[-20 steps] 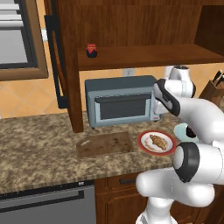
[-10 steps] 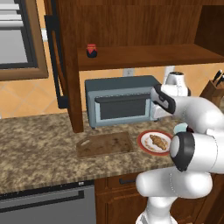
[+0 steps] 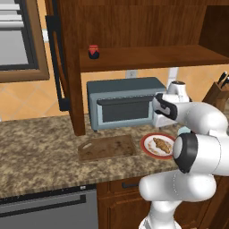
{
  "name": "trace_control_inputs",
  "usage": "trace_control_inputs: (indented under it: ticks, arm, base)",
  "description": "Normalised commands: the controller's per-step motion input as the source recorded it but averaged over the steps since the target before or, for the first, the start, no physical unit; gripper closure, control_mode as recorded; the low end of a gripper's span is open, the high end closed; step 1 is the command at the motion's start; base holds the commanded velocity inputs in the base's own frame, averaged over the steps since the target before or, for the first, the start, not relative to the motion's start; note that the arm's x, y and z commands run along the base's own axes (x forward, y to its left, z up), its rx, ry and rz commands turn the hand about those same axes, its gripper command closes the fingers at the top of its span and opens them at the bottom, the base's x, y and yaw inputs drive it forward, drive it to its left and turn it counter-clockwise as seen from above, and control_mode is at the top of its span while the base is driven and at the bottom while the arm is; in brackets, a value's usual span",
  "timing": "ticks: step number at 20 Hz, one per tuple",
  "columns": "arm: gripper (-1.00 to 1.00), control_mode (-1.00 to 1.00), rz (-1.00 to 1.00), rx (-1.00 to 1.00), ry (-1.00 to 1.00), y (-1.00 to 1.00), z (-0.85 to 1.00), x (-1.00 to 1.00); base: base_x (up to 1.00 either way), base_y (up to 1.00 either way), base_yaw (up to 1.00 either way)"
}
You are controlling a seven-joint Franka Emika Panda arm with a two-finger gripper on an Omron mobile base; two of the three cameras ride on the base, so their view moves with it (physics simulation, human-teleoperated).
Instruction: From the different types of pastries on the counter, select a croissant and place it on the cutting board. Then retrieve a jar of jam from the cabinet and place it alongside the croissant on the cutting board.
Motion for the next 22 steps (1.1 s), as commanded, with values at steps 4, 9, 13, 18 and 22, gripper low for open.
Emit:
trace_control_inputs:
  ticks: [4, 9, 13, 18, 22]
  arm:
    - [-1.00, -1.00, 0.00, 0.00, 0.00, 0.13, -0.24, 0.00]
    - [-1.00, -1.00, 0.00, 0.00, 0.00, 0.05, -0.22, 0.08]
    - [-1.00, -1.00, 0.00, 0.00, 0.00, 0.00, -0.21, 0.15]
    - [-1.00, -1.00, 0.00, 0.00, 0.00, 0.00, -0.22, 0.10]
    - [-1.00, -1.00, 0.00, 0.00, 0.00, 0.00, -0.20, 0.01]
  base:
    - [0.00, 0.00, 0.00]
    - [0.00, 0.00, 0.00]
    - [0.00, 0.00, 0.00]
    - [0.00, 0.00, 0.00]
    - [0.00, 0.00, 0.00]
